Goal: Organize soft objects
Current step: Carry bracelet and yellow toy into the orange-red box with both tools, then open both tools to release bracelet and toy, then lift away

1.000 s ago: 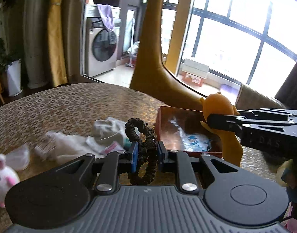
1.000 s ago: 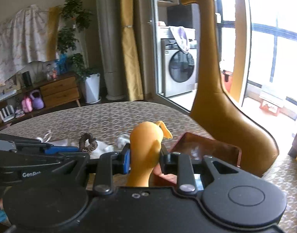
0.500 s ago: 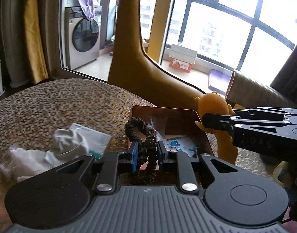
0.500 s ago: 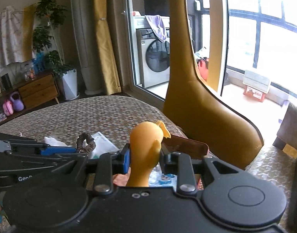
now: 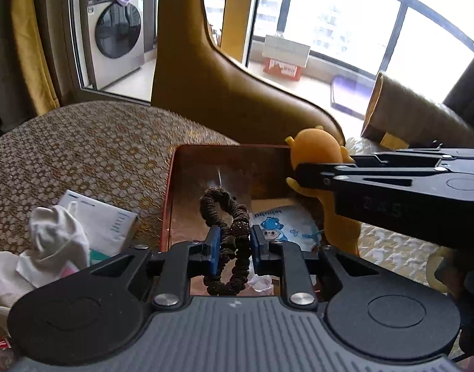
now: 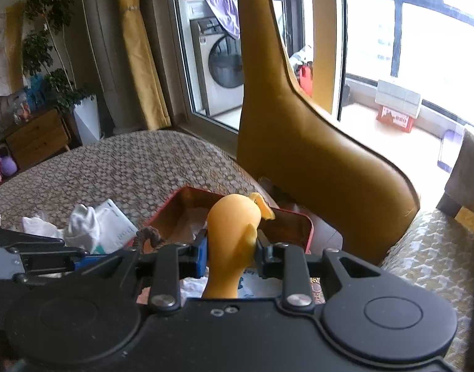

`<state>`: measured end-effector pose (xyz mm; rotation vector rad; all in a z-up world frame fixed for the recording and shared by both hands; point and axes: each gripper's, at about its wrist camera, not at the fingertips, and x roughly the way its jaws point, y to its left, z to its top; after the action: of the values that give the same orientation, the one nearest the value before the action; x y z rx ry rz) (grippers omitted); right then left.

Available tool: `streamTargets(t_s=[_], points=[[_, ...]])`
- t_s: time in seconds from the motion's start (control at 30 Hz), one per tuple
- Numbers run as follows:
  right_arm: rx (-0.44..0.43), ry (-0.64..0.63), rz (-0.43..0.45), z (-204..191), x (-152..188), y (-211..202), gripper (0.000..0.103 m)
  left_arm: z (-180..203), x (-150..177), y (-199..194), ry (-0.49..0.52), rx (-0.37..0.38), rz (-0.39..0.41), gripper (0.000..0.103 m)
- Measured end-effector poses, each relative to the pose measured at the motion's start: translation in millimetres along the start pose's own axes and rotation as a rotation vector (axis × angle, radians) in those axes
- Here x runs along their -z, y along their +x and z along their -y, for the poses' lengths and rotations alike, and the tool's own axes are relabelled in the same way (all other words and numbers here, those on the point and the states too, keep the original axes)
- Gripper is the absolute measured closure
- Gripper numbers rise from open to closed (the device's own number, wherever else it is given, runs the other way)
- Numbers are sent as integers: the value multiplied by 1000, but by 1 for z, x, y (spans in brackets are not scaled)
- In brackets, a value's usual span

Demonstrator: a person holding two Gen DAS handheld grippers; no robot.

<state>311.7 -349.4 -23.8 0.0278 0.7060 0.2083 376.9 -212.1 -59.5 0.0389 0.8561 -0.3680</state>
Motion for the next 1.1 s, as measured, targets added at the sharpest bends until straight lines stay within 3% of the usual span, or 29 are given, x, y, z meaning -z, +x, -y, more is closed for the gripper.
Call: streamTargets(t_s=[0.4,0.9,1.1], points=[[-20,9,-121,11,9,52,75,-1,2,41,-28,-26,-86,83],[-28,-15,-187,17,17,71,71,-1,9,51,-74,-53,-134,82],[-20,-6,-191,17,16,71,68,1,9,50,-82,-16,-117,71]])
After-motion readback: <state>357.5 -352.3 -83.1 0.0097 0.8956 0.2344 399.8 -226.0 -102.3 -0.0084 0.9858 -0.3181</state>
